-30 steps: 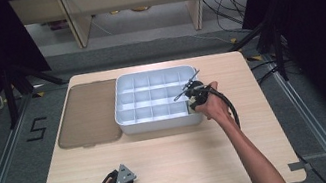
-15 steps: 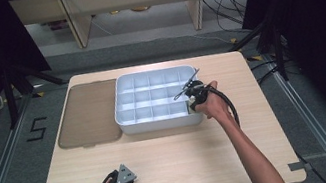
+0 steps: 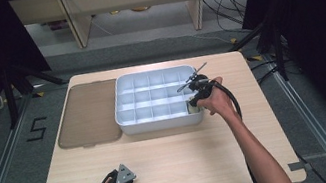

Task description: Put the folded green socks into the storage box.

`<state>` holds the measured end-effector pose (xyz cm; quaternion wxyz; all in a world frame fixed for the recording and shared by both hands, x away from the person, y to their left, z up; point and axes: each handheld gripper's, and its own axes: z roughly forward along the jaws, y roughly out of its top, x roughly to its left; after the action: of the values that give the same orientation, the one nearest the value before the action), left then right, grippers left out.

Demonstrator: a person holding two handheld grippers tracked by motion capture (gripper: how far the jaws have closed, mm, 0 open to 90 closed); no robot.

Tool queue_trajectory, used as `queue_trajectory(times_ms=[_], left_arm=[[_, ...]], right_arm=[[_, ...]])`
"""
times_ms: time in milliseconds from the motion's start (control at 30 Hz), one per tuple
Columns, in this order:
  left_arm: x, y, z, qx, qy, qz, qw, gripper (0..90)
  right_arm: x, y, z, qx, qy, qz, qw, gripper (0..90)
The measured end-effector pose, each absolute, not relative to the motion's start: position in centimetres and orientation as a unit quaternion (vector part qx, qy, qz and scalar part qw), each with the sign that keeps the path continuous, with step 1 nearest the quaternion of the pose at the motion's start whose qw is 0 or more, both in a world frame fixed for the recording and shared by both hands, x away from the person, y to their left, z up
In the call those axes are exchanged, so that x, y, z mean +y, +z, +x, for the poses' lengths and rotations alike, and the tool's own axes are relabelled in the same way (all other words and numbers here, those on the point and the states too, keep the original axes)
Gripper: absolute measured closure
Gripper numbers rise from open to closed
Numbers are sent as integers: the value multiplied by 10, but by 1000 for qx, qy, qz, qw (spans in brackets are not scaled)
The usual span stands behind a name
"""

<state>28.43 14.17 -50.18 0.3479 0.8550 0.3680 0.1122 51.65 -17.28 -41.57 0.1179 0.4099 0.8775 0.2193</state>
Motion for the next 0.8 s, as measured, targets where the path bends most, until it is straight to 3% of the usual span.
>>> queue_trajectory(times_ms=[300,800], left_arm=[[140,-502,282,383,103,850,348,235],[140,-504,283,377,108,850,352,234]], right_arm=[[-170,-415,517,880,211,411,112,801],[-152,-441,523,896,160,404,91,827]])
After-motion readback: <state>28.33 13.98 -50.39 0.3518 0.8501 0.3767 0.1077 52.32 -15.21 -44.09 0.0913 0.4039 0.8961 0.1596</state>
